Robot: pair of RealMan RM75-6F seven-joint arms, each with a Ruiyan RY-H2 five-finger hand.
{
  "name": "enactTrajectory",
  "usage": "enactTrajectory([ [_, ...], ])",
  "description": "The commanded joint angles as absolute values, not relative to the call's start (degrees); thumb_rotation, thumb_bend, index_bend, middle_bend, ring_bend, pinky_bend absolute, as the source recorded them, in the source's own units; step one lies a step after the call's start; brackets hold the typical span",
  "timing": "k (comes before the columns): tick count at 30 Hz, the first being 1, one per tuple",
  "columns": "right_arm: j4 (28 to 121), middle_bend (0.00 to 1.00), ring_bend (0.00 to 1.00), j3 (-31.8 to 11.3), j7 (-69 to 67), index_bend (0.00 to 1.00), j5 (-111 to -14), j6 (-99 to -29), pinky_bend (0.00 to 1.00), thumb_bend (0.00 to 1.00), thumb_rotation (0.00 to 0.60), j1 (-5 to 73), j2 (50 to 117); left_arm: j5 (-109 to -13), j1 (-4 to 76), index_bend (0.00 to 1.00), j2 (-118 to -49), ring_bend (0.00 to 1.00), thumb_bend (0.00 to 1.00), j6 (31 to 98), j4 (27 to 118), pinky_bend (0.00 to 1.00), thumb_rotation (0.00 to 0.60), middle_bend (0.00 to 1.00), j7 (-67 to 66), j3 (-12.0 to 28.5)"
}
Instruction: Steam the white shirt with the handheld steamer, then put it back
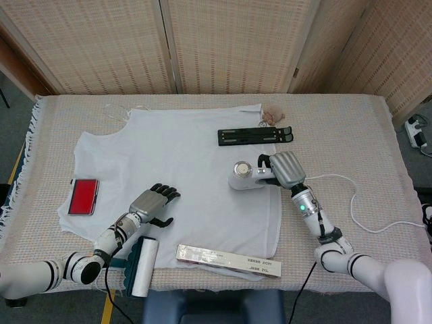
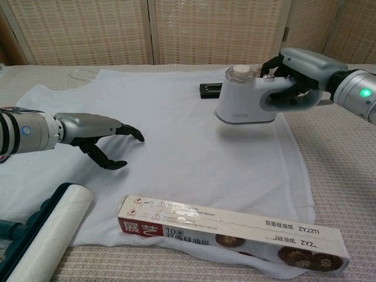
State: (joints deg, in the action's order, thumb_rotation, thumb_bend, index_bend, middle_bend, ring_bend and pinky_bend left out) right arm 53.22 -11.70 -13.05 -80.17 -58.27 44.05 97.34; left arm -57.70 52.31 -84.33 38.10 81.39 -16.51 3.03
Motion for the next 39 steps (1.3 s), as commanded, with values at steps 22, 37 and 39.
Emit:
enactTrajectory([
  [22,43.57,0.80,0.73,-5.75,-18.49,0.79,-86.51,-56.36,0.92,0.86,0.600,48.14,106.50,-57.25,52.15,0.15,-84.53,0.02,0.44,38.68,80.81,0.00,0.365,0.10,-17.58,1.75],
  [37,59.41,0.80,0.73,2.77,-18.48,0.79,-92.00,-62.12,0.92,0.86,0.600,40.45,93.75,-57.37,52.68,0.15,-85.08,0.02,0.44,38.59,80.51,0.00,0.367,0.10,-18.11,1.91],
  [39,61.61,0.80,0.73,4.00,-18.43,0.79,-92.92,-63.24,0.92,0.86,0.600,39.33,91.86,-57.28,52.71,0.15,-85.02,0.02,0.44,38.60,80.59,0.00,0.368,0.10,-18.13,1.95],
])
